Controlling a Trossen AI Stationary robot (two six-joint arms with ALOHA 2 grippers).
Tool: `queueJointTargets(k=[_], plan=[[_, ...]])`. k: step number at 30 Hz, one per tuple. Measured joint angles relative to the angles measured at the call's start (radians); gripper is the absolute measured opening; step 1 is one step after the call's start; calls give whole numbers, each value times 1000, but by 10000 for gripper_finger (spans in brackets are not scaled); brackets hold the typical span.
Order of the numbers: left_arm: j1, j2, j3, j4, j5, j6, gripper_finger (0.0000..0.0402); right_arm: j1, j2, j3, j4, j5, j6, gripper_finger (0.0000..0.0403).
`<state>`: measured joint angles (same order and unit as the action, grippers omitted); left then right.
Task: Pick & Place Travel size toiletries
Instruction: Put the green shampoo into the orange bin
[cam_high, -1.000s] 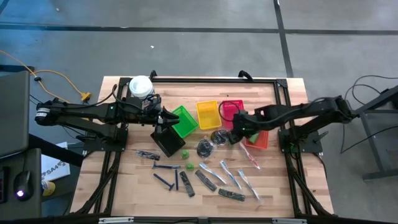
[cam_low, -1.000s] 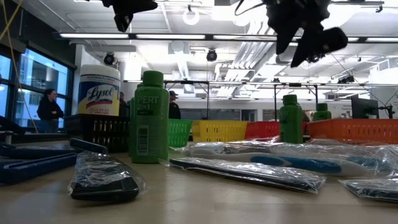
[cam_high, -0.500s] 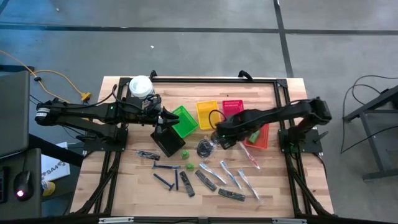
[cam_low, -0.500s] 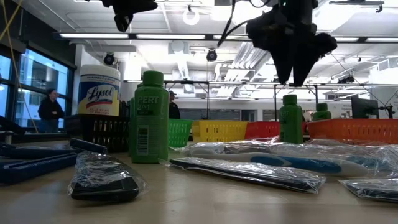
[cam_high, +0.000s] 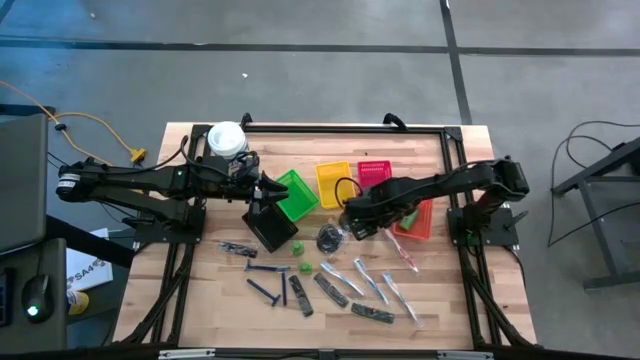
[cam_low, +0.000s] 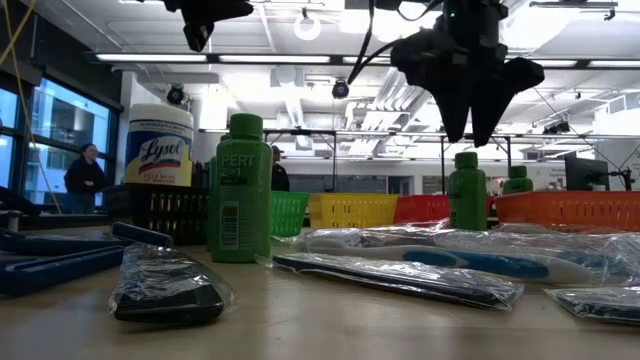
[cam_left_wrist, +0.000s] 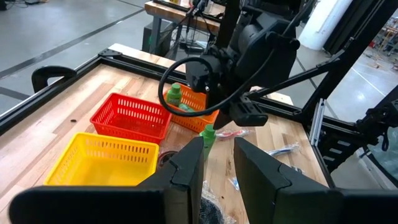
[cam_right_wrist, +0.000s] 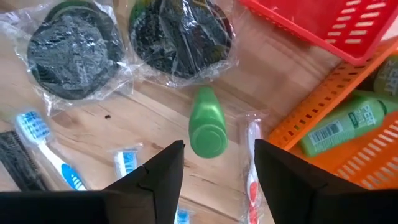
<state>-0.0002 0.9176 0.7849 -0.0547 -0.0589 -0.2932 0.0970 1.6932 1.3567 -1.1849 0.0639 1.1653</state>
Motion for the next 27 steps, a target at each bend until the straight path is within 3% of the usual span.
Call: queueJointTargets(k=[13,27], plan=[[0,0,0,0,0,0,86,-21,0,-29,27,-15,38,289],[0,0,0,-1,0,0,86,-26,20,-82,137,-42,17,261]])
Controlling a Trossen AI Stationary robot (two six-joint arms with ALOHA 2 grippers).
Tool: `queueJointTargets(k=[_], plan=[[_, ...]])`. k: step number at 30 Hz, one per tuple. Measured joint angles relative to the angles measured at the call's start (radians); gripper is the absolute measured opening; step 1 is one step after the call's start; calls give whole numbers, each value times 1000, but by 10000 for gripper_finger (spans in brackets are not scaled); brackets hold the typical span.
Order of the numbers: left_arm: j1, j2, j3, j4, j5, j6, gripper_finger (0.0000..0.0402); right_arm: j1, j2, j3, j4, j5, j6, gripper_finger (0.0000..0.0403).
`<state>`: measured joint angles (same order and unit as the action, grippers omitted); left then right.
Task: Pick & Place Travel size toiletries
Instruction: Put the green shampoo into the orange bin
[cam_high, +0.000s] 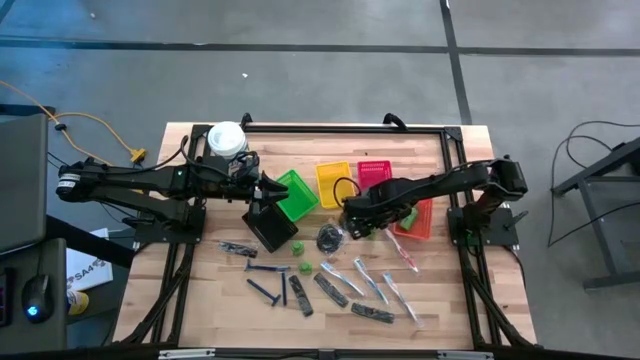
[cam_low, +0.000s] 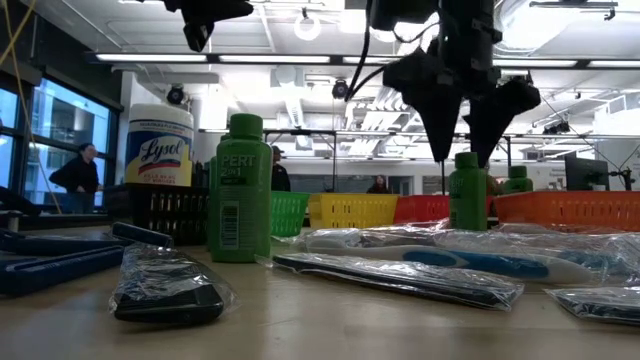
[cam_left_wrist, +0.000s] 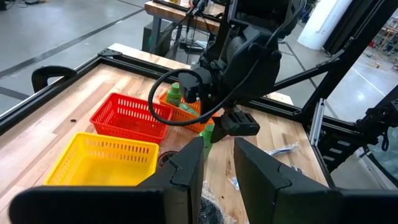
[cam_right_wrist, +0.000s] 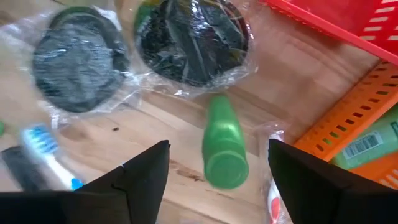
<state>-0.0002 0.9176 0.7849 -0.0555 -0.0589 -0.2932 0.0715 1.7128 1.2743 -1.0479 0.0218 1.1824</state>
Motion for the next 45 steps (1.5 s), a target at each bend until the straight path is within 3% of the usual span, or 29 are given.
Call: queueJointTargets(k=[12,26,35,45], plan=[[0,0,0,-1,0,0,86,0,78,-1,-10,-24,-24,248],[0,0,0,-3,0,0,86,0,68,-1,-39,-54,-37,87],[0,0,0,-6,0,0,86,0,-103,1,-182,-35,17,84],[0,0,0,-7,0,2,86,0,-315,0,-505,5,194,87]])
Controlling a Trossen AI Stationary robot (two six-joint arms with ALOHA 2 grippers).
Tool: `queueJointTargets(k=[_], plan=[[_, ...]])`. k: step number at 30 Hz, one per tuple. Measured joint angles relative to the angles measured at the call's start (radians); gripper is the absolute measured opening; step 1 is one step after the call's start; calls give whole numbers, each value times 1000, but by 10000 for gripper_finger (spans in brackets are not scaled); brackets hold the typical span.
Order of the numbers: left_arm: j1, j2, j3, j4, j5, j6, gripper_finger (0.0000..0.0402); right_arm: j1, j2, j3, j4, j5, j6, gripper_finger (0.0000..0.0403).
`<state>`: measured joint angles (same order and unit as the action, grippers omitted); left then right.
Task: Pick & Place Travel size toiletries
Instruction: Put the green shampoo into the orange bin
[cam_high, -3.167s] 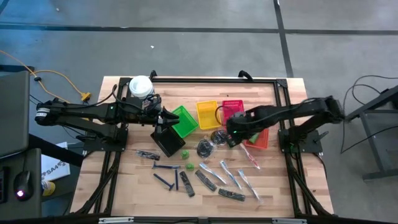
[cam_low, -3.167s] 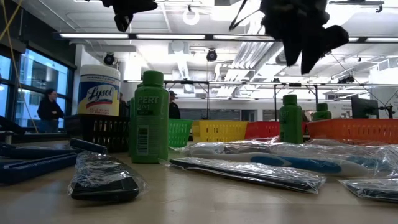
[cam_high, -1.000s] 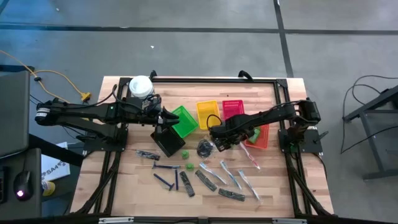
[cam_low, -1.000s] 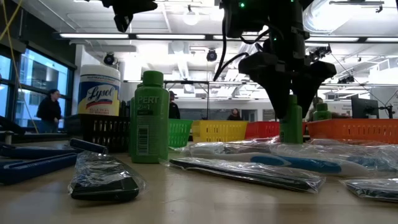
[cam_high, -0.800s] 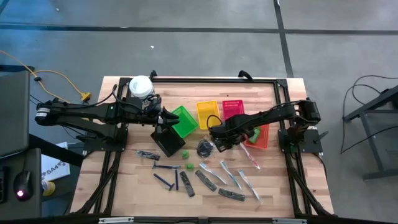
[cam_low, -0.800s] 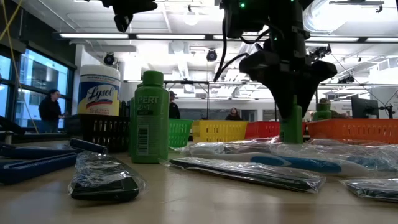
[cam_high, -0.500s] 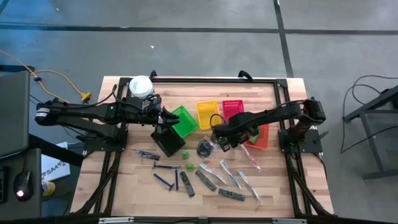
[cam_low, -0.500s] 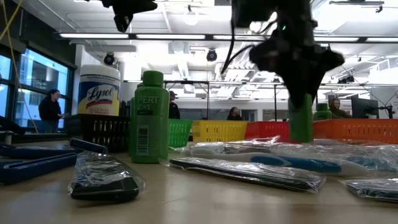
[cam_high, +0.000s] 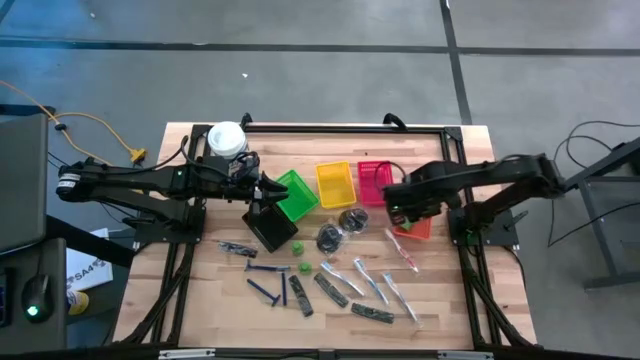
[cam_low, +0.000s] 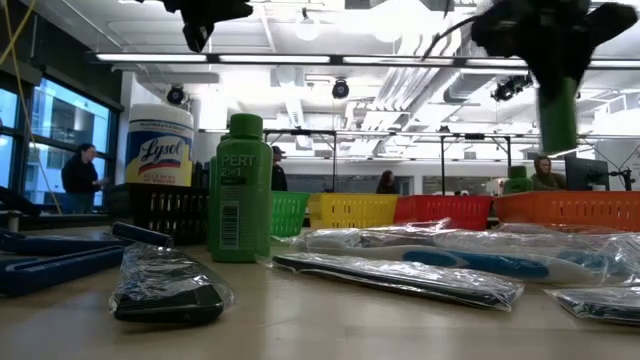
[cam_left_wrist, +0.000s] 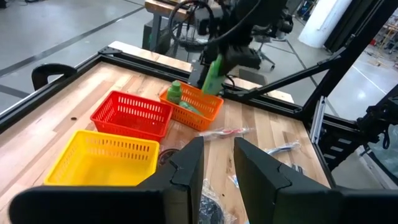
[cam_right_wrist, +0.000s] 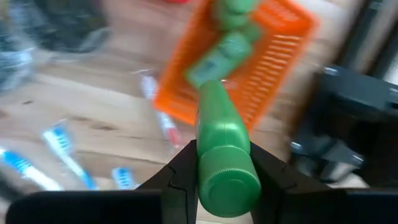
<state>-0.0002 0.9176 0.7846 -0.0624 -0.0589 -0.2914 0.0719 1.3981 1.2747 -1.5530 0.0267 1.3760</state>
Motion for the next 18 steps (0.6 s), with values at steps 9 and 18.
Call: queueJointTargets(k=[9,18], plan=[[0,0,0,0,0,2,86,0,-15,-134,0,28,70,88],[0,0,0,0,0,6,86,0,-39,-269,90,35,120,88]])
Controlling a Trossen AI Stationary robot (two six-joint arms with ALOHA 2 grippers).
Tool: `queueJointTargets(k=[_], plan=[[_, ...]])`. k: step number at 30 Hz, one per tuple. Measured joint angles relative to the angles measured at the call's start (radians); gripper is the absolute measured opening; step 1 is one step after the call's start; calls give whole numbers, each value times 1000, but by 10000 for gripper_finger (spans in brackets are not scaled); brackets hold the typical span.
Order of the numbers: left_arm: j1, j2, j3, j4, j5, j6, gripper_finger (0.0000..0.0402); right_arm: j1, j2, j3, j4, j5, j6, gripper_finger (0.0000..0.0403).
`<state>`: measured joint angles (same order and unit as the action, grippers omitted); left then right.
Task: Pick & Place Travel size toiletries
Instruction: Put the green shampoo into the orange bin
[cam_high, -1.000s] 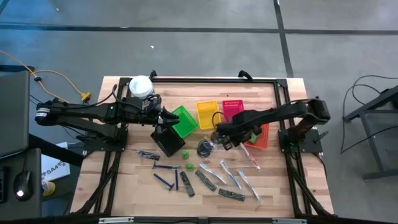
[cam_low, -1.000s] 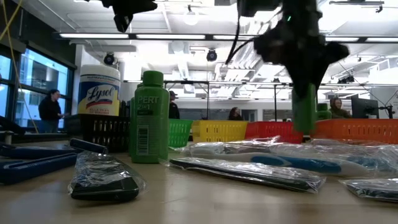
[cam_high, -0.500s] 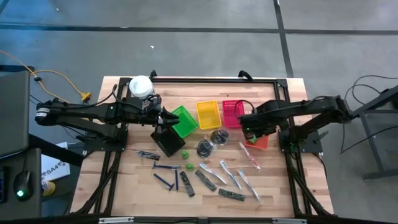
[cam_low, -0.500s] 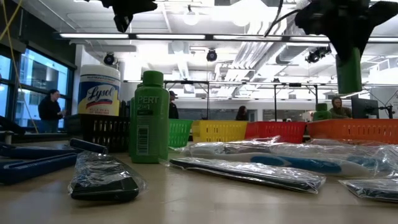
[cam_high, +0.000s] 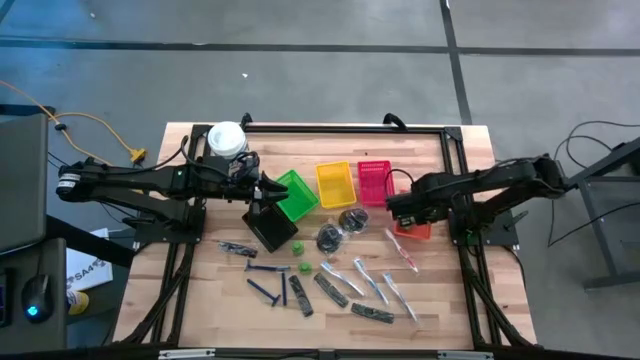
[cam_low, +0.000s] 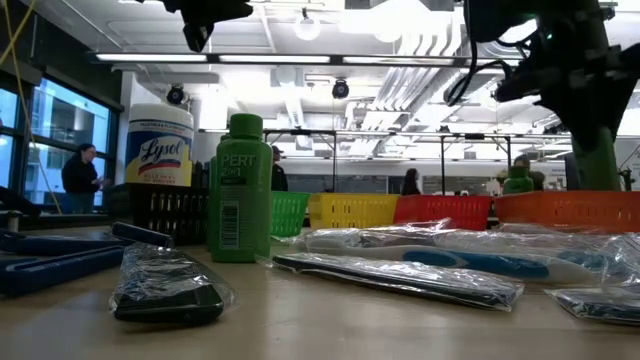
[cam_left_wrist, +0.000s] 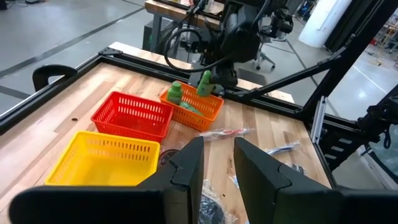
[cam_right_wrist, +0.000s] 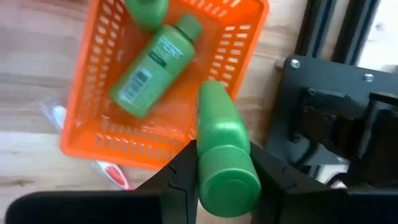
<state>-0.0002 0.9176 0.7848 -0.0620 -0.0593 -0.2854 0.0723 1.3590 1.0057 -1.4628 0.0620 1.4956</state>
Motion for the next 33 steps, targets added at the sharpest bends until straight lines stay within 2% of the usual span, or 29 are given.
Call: queueJointTargets(k=[10,21,24,33], plan=[[0,0,0,0,0,23,86,0,1,-95,117,13,75,90],[0,0,0,0,0,23,86,0,1,-183,214,6,81,93],[0,0,0,0,0,23,86,0,1,-188,244,-2,81,110],[0,0,0,0,0,23,86,0,1,-188,247,-11,79,197]])
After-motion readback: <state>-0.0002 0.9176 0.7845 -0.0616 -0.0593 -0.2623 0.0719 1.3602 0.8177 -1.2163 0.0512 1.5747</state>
